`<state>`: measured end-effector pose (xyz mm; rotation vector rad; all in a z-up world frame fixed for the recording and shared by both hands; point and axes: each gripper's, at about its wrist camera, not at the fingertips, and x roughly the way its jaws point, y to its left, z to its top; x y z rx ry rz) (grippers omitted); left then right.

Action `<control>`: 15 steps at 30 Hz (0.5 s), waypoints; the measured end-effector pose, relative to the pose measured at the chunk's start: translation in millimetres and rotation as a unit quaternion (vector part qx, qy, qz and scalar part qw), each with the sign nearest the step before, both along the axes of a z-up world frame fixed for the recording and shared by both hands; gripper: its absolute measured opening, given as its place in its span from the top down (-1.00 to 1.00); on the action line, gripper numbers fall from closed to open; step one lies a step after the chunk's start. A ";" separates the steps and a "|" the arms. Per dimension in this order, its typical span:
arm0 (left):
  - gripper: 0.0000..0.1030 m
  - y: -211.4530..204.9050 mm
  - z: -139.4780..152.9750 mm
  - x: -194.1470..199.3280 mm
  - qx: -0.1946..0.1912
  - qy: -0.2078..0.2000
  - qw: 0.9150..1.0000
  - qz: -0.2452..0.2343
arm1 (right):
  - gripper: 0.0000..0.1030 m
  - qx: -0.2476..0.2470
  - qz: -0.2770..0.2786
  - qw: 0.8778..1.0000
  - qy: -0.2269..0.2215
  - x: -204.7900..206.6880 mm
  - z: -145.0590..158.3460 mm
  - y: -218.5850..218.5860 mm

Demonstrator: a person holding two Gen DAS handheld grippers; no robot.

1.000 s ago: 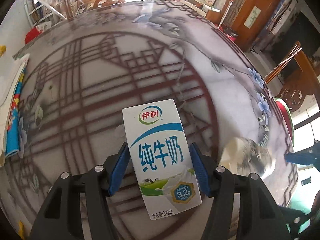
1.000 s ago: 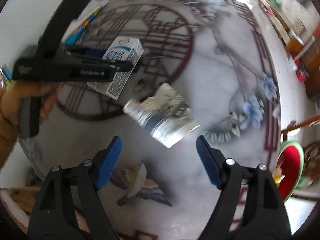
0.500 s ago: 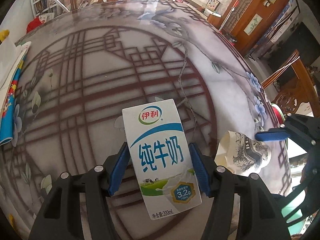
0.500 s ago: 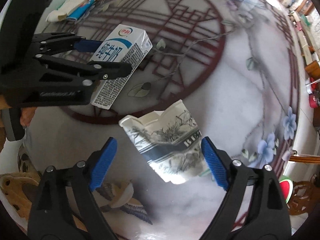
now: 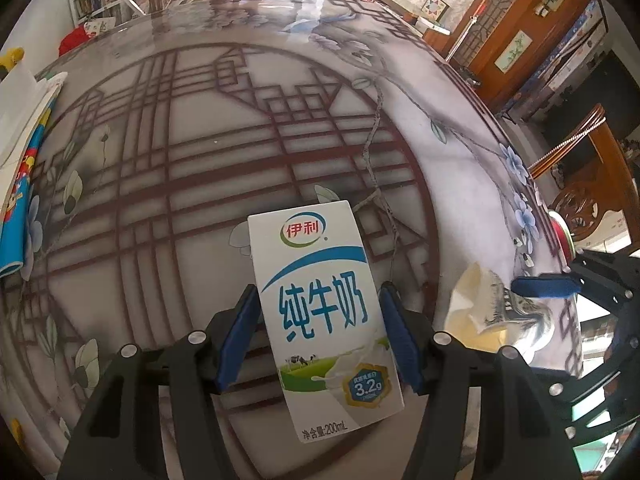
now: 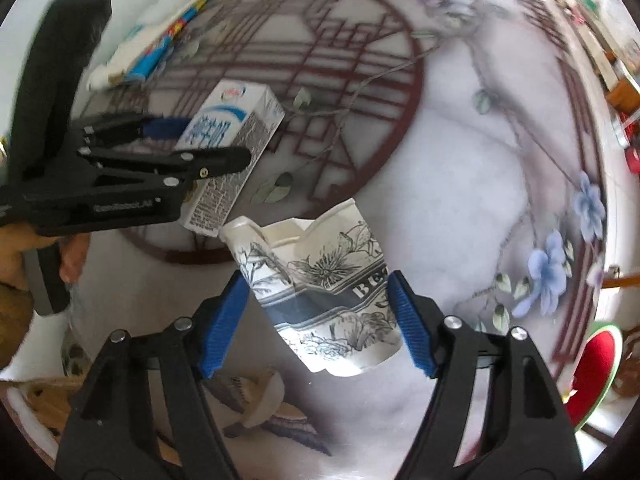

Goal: Collect trash
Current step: 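Carry the milk carton and paper cup over the red bucket with both tools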

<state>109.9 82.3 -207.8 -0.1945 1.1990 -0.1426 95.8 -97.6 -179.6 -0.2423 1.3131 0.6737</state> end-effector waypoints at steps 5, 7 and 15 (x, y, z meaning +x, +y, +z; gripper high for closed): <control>-0.12 -5.2 14.8 -5.0 -0.003 -0.025 1.000 0.010 | -0.34 0.035 -0.075 0.995 -0.050 -11.9 32.0 -26.0; -0.12 -11.4 24.8 -5.5 -0.004 -0.038 0.999 0.008 | -0.34 0.039 -0.097 0.991 -0.078 -16.3 44.8 -36.6; -0.12 -44.0 69.9 -7.9 -0.011 -0.093 0.996 -0.013 | -0.34 0.070 -0.174 0.975 -0.120 -24.1 77.1 -80.6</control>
